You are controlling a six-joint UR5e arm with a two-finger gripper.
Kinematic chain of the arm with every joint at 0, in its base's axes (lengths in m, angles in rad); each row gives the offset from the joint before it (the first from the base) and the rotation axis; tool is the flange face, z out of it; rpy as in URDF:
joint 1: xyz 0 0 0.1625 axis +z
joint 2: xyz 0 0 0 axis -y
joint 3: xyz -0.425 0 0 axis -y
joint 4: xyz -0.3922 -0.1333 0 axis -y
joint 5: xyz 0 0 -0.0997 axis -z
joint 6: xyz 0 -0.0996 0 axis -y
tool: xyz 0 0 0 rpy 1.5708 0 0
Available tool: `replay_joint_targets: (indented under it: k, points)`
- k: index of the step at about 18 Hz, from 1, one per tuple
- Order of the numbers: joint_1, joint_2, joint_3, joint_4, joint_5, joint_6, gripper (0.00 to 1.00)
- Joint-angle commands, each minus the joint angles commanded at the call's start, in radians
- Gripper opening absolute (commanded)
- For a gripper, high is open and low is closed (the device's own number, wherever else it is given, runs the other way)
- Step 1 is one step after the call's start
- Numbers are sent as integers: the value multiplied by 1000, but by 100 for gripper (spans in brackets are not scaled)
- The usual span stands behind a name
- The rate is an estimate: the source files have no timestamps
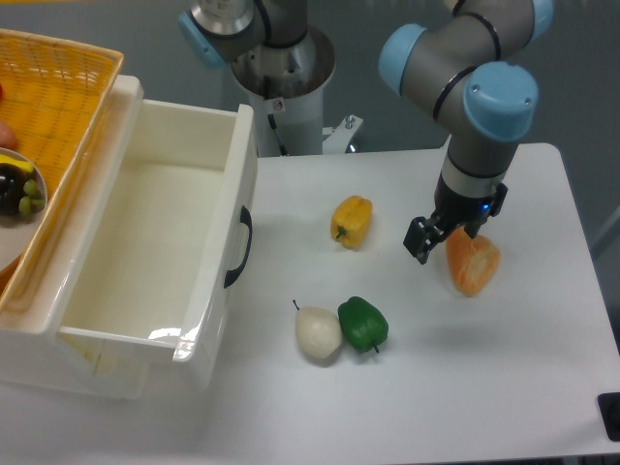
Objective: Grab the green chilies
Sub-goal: 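Move the gripper across the table to above the green bell pepper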
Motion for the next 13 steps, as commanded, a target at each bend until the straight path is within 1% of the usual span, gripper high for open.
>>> replay_joint_targets:
  k: [1, 3, 5, 8, 11, 13]
  points:
    - [-2, -2, -12, 2, 2, 0, 100]
    - [-20, -14, -17, 0, 2, -27, 100]
    - [-37, -40, -17, -2, 2, -40, 100]
    - [-72, -67, -19, -2, -1, -109, 100]
    - [-83, -98, -14, 0, 0, -158, 100]
    - [-84, -123, 6, 2, -2, -160, 100]
